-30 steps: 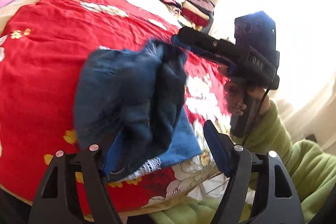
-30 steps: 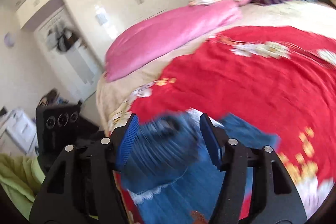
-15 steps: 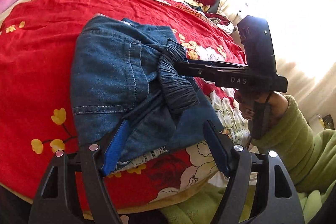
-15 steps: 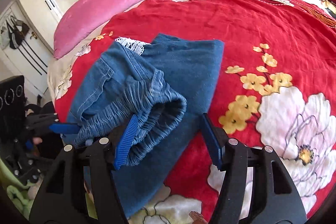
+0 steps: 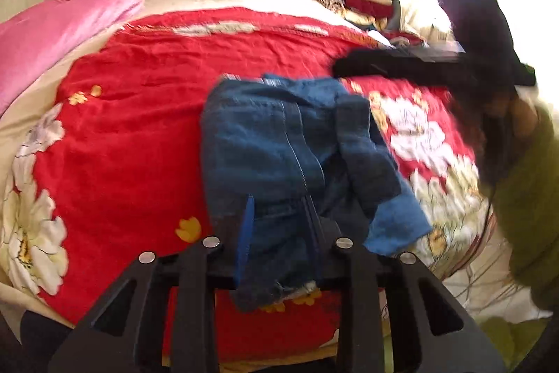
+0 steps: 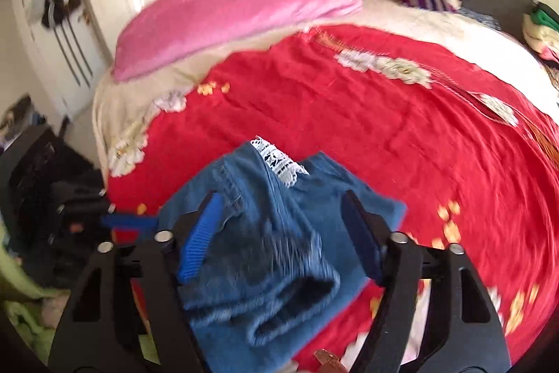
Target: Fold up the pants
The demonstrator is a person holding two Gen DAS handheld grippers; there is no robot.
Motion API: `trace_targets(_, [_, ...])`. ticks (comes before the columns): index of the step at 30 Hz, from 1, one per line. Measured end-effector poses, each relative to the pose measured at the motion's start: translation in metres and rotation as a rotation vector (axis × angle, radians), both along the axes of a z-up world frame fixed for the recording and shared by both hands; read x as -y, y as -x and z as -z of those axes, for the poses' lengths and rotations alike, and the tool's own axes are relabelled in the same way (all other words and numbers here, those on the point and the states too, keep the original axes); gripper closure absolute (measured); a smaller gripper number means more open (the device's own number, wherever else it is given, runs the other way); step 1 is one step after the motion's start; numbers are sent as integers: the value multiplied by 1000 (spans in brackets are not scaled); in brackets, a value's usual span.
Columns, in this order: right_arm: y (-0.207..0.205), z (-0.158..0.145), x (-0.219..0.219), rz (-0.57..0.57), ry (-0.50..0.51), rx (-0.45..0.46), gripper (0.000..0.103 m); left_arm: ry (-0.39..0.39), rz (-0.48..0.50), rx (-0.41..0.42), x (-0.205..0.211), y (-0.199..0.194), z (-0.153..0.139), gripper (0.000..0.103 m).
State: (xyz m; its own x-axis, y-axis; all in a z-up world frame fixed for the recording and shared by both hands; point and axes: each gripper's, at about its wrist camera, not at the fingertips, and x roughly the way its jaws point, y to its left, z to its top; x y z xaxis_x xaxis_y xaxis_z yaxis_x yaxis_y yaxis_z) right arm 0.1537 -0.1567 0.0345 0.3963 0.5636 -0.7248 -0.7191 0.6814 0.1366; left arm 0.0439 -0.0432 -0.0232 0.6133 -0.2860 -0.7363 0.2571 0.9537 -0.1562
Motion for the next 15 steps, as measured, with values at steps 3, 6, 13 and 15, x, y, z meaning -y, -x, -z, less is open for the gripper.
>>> trace_targets(3, [-18, 17, -20, -27, 69, -52, 55, -18, 23, -18, 3, 7, 6, 79])
trace_targets(6, [-24, 40, -31, -76, 126, -118, 71, -20, 41, -28, 6, 8, 11, 79])
trace_targets(13, [-5, 25, -46, -101, 146, 2, 100, 6, 46, -33, 6, 10, 12, 79])
trace_targets(15, [-6, 22, -55, -82, 206, 71, 100, 15, 44, -34, 6, 9, 12, 79])
